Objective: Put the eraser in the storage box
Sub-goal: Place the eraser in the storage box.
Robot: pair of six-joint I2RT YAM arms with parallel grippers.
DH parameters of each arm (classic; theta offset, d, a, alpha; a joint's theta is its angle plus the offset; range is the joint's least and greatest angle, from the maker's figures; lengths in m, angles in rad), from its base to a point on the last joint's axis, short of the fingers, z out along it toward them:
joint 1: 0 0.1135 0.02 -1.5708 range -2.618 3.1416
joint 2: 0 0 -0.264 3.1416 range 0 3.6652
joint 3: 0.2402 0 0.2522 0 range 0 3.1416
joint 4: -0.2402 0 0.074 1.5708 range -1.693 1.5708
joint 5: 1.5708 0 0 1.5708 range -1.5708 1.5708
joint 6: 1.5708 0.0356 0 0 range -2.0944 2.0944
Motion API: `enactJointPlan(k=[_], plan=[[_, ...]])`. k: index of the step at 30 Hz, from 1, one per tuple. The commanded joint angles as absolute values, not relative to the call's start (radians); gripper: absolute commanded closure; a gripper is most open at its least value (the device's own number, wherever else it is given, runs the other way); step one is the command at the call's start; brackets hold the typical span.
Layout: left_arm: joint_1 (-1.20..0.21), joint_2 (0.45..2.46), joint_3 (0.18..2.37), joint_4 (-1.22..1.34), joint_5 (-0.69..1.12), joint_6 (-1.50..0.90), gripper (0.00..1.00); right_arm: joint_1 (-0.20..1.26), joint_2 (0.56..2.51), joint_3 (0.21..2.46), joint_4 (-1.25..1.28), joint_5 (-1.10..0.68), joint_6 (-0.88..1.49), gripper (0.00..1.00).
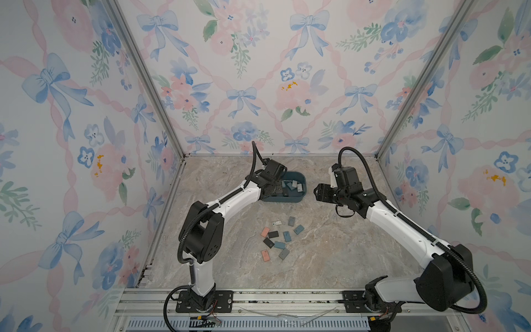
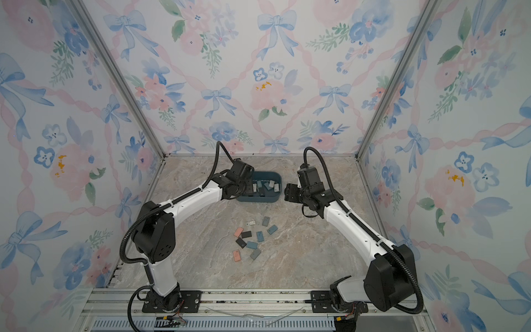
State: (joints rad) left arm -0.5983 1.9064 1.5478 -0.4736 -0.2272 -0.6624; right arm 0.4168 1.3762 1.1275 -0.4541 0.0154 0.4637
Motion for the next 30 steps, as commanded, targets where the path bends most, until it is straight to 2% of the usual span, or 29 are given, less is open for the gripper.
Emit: enactJointPlan(k=[1,16,30], plan=[[-0.575,1.969,1.607,-0.489,-0.187,-0.604,0.78,0.399,1.350,1.108,-0.485,0.036,0.464,0.30],[-0.536,2.239,1.845,-0.487,-0.140,-0.540,0.78,0.371,1.319,1.060,-0.508,0.041,0.480,0.29],[-0.508,2.387,2.005,-0.487,-0.111,-0.619,0.78,0.368,1.317,1.055,-0.517,0.044,0.494,0.29]])
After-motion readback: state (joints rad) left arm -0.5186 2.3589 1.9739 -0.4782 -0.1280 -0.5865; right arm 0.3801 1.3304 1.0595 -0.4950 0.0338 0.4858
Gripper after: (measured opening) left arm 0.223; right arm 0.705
